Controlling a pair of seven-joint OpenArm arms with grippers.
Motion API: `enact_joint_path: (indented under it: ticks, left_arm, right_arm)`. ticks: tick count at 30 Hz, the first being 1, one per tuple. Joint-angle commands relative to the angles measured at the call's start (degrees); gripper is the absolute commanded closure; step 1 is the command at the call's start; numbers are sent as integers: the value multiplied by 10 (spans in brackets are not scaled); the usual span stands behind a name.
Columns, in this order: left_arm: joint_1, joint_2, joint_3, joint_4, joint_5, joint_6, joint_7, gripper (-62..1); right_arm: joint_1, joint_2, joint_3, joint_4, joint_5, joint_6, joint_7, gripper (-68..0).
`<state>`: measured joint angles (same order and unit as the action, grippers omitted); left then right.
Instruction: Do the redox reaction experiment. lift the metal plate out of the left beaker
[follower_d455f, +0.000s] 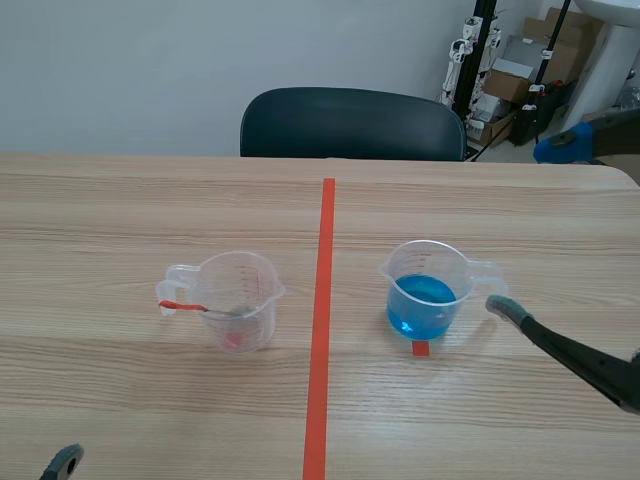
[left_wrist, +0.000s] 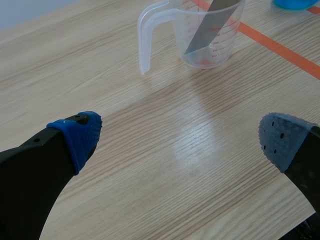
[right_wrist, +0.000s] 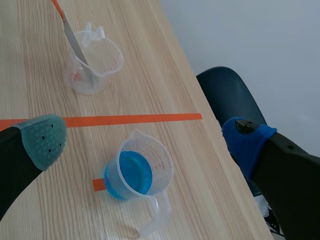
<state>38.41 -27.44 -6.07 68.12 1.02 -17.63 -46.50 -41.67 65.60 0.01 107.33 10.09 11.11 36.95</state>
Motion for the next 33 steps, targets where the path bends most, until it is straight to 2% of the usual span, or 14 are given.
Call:
enact_joint_path:
  ticks: [1,6,10,13,17,21,27,33]
  left_arm:
    - [0,13,-4,-1,-4,2,-26,-623]
    - [7,51,-4,-33,-4,-7,-87,-623]
    - [8,85,-3,-41,-4,-30,-109,-623]
    - [6,111,-3,-41,-3,-32,-109,-623]
    - [-4,128,4,-43,-2,-32,-109,-623]
    - [-31,128,22,-62,-2,-31,-110,-623]
    - [-64,131,31,-87,1,-31,-118,-623]
    - [-69,131,31,-101,33,-31,-158,-623]
  right_arm:
    - [11,13,2,-1,6,-5,23,-679]
    - [11,57,2,-21,6,-6,80,-679]
    - [10,83,2,-22,6,-6,97,-679]
    - [10,92,-3,-23,6,-8,102,-679]
    - [10,91,-13,-24,6,-14,110,-679]
    - [11,81,-27,-24,-7,-43,115,-679]
    - [55,59,-63,-24,-42,-41,117,-679]
    - [133,29,-123,-24,-71,-39,106,-679]
